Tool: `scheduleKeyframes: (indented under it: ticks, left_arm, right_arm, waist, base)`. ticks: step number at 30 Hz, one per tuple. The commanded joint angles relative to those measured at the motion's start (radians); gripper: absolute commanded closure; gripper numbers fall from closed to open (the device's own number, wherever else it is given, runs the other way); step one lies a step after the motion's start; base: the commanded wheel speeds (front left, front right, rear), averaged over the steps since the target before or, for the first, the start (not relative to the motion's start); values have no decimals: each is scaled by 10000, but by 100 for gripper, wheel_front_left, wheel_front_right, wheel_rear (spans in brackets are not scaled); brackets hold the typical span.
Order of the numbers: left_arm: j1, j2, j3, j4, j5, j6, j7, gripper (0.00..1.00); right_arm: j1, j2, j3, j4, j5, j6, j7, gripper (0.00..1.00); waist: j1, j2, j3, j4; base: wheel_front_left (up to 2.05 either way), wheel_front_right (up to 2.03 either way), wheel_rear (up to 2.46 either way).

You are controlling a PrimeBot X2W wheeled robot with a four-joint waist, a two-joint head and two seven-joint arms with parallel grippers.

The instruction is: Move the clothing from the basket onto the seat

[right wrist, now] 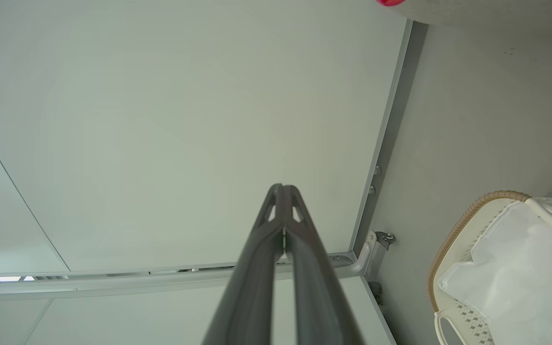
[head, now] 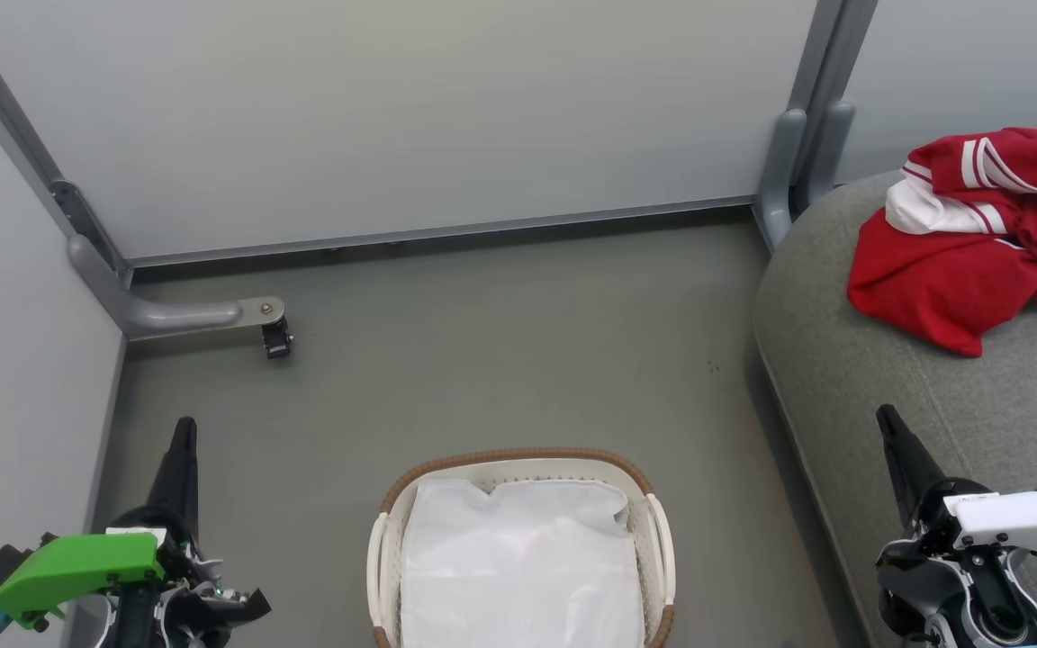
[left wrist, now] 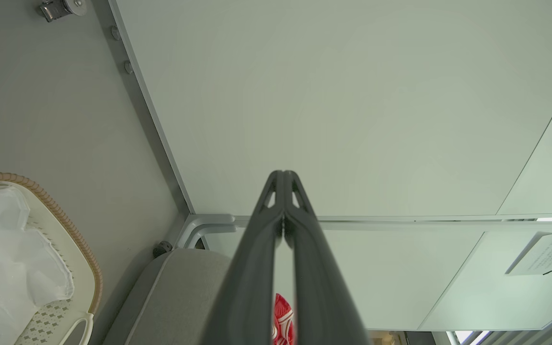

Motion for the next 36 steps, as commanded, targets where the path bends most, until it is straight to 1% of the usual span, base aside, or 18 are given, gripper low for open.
scheduleKeyframes:
  ticks: [1,36]
  left_arm:
    - [-105,46,49,-7,-8,-43,11,100]
    - [-108,22,66,-8,22,-43,33,100]
  right_arm:
    - [-78,-59,-18,-45,34,-3,32,100]
    - [-76,-59,-16,-43,35,-3,30,100]
  waist:
    - [0,0,0,0]
    - [0,0,0,0]
  base:
    - [0,0,0]
    - [0,0,0]
